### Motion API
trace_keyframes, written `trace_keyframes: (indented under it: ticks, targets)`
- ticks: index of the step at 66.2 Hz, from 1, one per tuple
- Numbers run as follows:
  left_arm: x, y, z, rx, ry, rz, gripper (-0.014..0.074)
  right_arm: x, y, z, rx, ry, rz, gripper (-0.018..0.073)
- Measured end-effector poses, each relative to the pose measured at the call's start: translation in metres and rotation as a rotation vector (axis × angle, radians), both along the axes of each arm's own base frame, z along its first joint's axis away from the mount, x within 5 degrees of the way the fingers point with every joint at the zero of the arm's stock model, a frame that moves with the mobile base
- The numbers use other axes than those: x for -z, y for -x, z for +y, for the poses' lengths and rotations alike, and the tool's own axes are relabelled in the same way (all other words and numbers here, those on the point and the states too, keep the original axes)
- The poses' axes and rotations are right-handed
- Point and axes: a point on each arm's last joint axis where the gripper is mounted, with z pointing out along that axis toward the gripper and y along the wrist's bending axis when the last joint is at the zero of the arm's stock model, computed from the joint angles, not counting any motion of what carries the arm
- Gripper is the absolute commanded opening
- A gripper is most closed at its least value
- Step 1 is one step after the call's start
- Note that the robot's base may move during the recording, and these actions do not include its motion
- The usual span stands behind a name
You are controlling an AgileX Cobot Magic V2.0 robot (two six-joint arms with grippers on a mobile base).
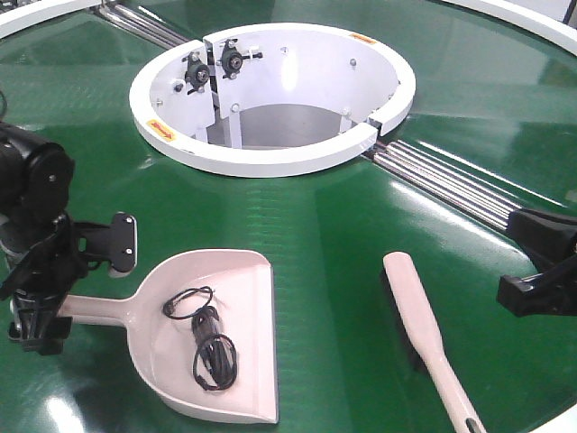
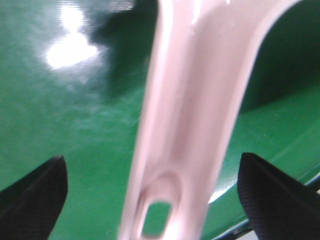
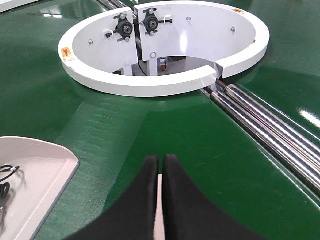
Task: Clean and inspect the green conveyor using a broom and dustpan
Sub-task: 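Open the left gripper, release the dustpan, and withdraw the arm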
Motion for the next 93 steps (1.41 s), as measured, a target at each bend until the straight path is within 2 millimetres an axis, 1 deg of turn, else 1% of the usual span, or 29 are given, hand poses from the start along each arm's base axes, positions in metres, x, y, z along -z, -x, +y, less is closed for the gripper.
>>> trace_keyframes:
  ticks: [5,18,23,28,34,38,41,43,53,58,62,67,71,76,79,85,90,93]
  targets:
    - [-0.010,0.003,0.001,-0.001,0.008,-0.033,0.0605,0.000,0.000,0.000,0.000,0.001,0.000,-0.0010]
    - [-0.051,0.021,0.006,-0.047,0.045,-0.167,0.0539,0.000,0.000,0.000,0.000,0.001,0.001,-0.0010]
    - [-0.070,0.032,0.009,-0.077,0.066,-0.234,0.0497,0.000,0.000,0.000,0.000,0.001,0.002,-0.0010]
    - [-0.091,0.046,0.013,-0.109,0.092,-0.309,0.0429,0.001,0.000,0.000,-0.001,0.003,0.007,-0.0010]
    - [-0.112,0.061,0.017,-0.171,0.135,-0.411,0.0295,0.001,0.000,0.000,-0.001,0.004,0.013,-0.0009]
    - [-0.127,0.070,0.019,-0.230,0.184,-0.506,0.0160,0.002,0.001,0.000,-0.001,0.007,0.022,-0.0008]
    - [-0.137,0.075,0.020,-0.281,0.227,-0.578,0.0036,0.003,0.001,0.000,-0.002,0.009,0.029,-0.0008]
    - [-0.144,0.079,0.021,-0.317,0.259,-0.626,-0.0026,0.003,0.001,0.000,-0.002,0.009,0.030,-0.0006]
    - [-0.170,0.094,0.023,-0.448,0.424,-0.813,-0.0025,0.001,0.002,-0.001,0.000,0.001,0.000,-0.0005]
    - [-0.183,0.104,0.023,-0.525,0.552,-0.908,-0.0025,0.000,0.005,-0.002,0.002,-0.014,-0.052,-0.0005]
    - [-0.190,0.114,0.023,-0.568,0.660,-0.981,-0.0025,0.003,0.008,-0.003,0.005,-0.024,-0.088,-0.0005]
    - [-0.190,0.130,0.025,-0.586,0.783,-1.057,-0.0025,0.013,0.015,-0.005,0.007,-0.030,-0.111,-0.0005]
    - [-0.183,0.145,0.026,-0.587,0.870,-1.101,-0.0025,0.022,0.018,-0.006,0.009,-0.032,-0.116,-0.0005]
    - [-0.161,0.162,0.028,-0.597,0.961,-1.129,-0.0025,0.032,0.021,-0.007,0.009,-0.028,-0.103,-0.0005]
    - [-0.145,0.171,0.029,-0.609,1.010,-1.137,-0.0025,0.037,0.022,-0.007,0.010,-0.026,-0.097,-0.0005]
    - [-0.114,0.184,0.031,-0.627,1.074,-1.155,-0.0025,0.040,0.022,-0.007,0.010,-0.026,-0.095,-0.0005]
    - [-0.098,0.192,0.033,-0.626,1.113,-1.190,-0.0024,0.040,0.022,-0.007,0.011,-0.029,-0.097,-0.0005]
    - [-0.094,0.197,0.035,-0.620,1.135,-1.216,-0.0024,0.040,0.022,-0.007,0.011,-0.029,-0.097,-0.0005]
